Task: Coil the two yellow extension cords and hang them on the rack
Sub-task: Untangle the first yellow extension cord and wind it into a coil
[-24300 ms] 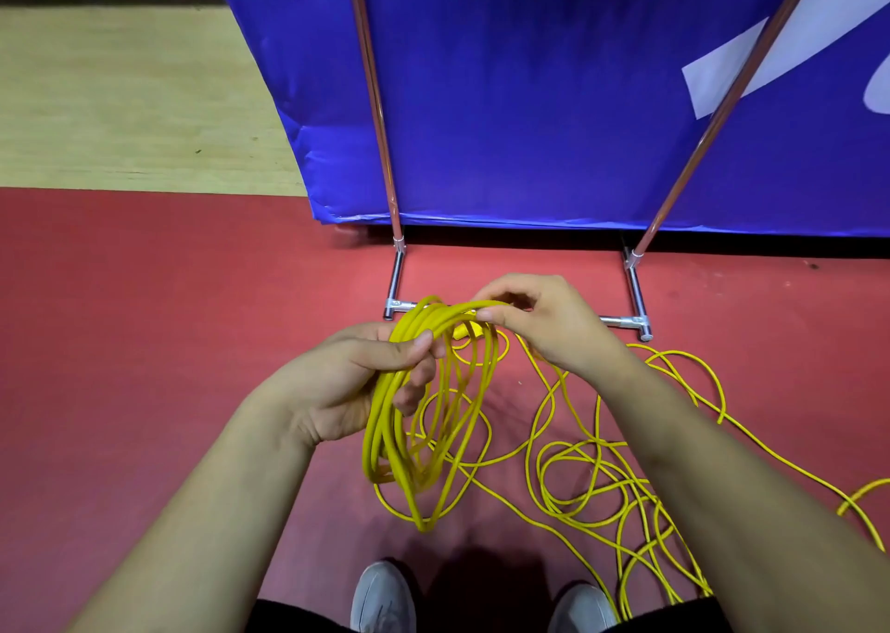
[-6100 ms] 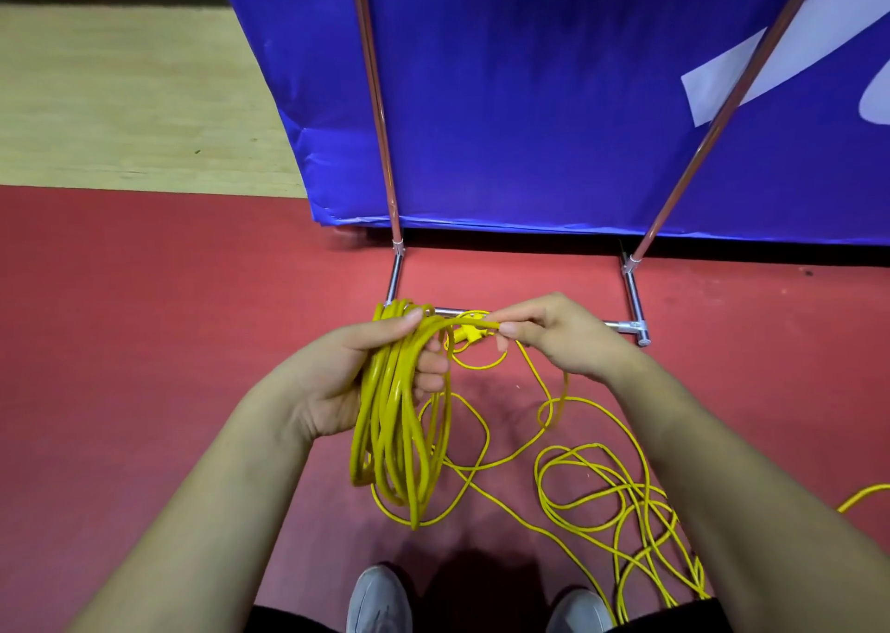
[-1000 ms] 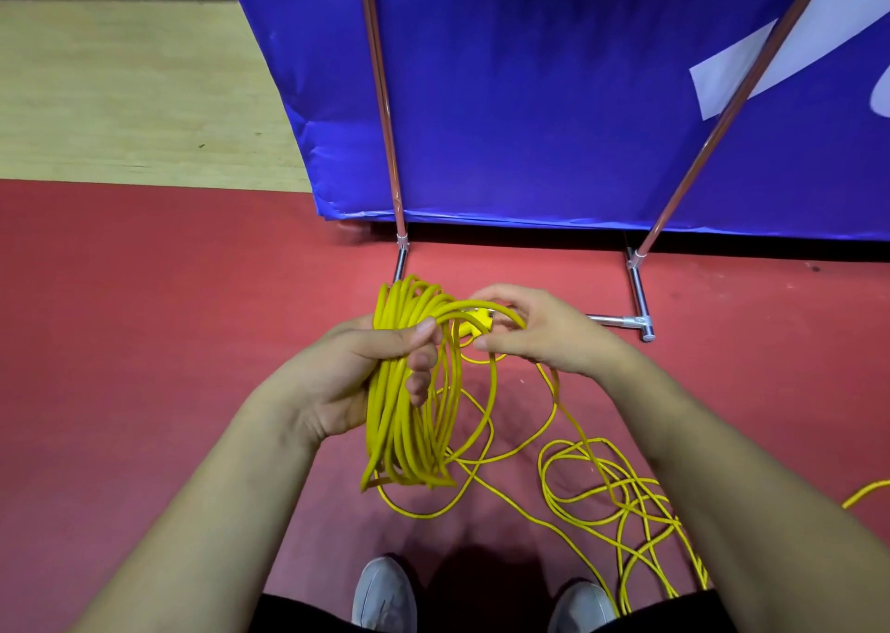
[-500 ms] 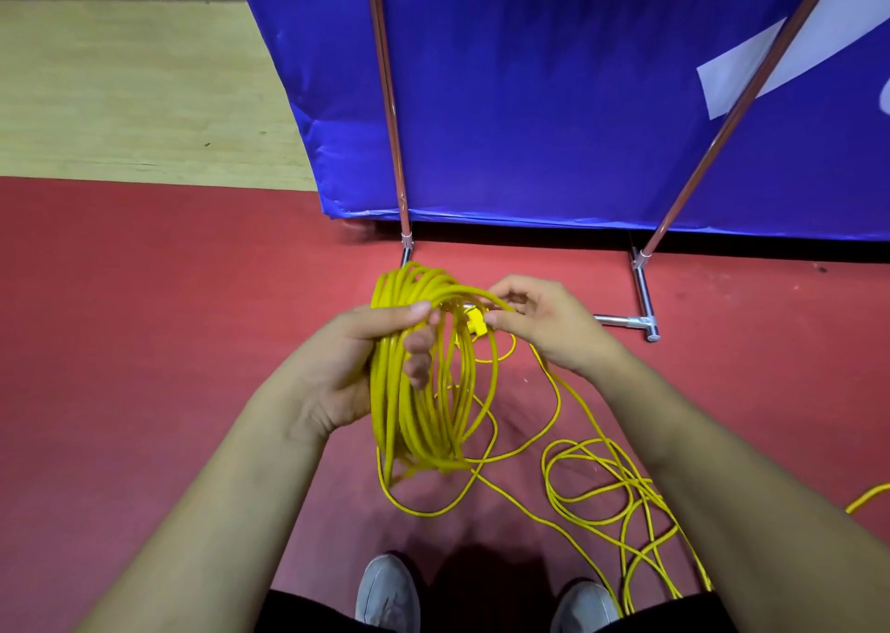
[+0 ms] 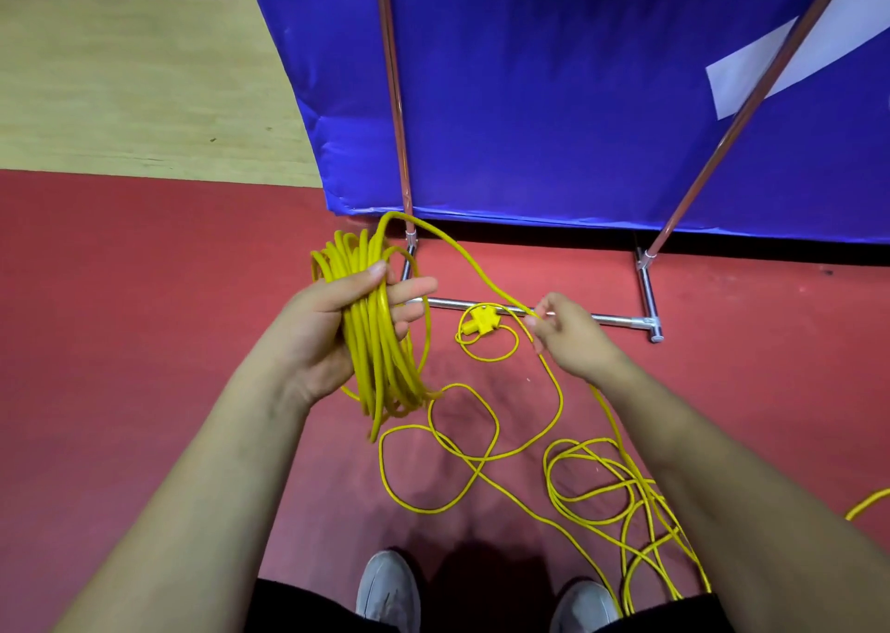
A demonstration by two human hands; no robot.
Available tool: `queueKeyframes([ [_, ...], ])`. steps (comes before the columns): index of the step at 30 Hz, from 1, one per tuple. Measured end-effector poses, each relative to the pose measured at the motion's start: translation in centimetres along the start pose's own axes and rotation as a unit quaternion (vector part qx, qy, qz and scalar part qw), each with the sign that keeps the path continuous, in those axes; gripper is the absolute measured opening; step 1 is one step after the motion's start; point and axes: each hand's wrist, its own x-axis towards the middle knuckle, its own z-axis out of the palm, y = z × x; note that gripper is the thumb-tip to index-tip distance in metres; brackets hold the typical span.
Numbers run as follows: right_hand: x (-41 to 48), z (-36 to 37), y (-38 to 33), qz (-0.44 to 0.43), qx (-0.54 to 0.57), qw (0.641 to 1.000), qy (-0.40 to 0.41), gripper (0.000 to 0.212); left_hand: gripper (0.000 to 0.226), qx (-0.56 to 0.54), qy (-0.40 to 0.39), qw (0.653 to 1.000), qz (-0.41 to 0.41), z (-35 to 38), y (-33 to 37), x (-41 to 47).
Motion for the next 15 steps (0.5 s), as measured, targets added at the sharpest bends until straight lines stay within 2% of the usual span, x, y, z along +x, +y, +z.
queueKeyframes([
  [3,-0.5,-0.8,-3.0,-0.064,-0.058,0.996,-0.024,0.008,0.018,0.017,0.033,0.999,0.023,-0.1,0.0,0.2],
  [5,-1.5,-1.8,-5.3,-0.087,-0.084,0.987,-0.108,0.01,0.026,0.041,0.026,0.998,0.033,-0.2,0.0,0.3],
  [7,-3.0,-2.9,-7.8,-0.1,-0.093,0.967,-0.214,0.01,0.024,0.072,0.024,0.997,0.026,-0.1,-0.4,0.3],
  [10,-5.2,-3.9,-11.1,-0.141,-0.024,0.942,-0.304,0.009,0.016,0.109,0.031,0.994,-0.013,0.5,-1.5,0.3],
  [12,-6.0,-4.2,-12.5,-0.176,0.04,0.936,-0.302,0.014,0.022,0.12,-0.002,0.992,-0.038,1.2,-2.1,0.1],
  [15,-5.8,-4.2,-13.0,-0.215,0.129,0.942,-0.223,0.01,0.02,0.141,-0.05,0.988,-0.043,1.8,-2.1,-0.2],
])
